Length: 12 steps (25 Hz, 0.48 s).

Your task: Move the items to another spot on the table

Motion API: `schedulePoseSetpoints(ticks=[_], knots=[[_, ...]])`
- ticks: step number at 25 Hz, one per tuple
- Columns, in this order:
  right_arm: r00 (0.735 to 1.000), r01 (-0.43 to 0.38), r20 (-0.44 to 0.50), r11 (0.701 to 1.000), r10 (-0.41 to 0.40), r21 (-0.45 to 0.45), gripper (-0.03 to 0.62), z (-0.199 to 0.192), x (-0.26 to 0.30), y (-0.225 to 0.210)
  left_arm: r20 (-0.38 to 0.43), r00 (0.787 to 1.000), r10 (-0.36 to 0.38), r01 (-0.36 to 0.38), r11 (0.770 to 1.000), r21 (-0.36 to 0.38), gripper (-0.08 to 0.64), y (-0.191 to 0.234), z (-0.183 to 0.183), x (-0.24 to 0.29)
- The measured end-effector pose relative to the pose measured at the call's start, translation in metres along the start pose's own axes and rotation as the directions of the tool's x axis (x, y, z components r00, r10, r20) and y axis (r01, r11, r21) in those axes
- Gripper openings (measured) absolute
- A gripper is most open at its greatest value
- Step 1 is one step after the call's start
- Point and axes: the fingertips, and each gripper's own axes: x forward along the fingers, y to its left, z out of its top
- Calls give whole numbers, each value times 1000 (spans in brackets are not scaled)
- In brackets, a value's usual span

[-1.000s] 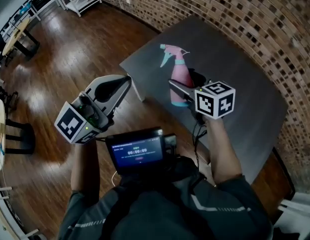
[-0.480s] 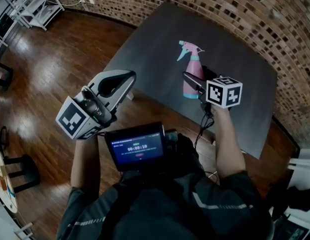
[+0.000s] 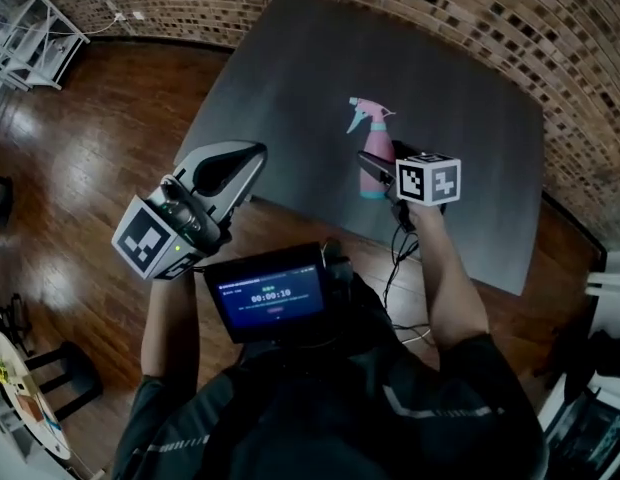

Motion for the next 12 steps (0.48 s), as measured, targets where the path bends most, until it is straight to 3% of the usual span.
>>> schedulePoseSetpoints(ticks=[5,12], knots=[[998,4,-59,999,-1,43,370,-10,26,-45,-25,999,-35,33,998,-46,-3,14,-32,55],[989,26,-146,995,-11,99,370,-49,50,-51,-50,995,-89,83,990,-113,-3,4,-59,66]])
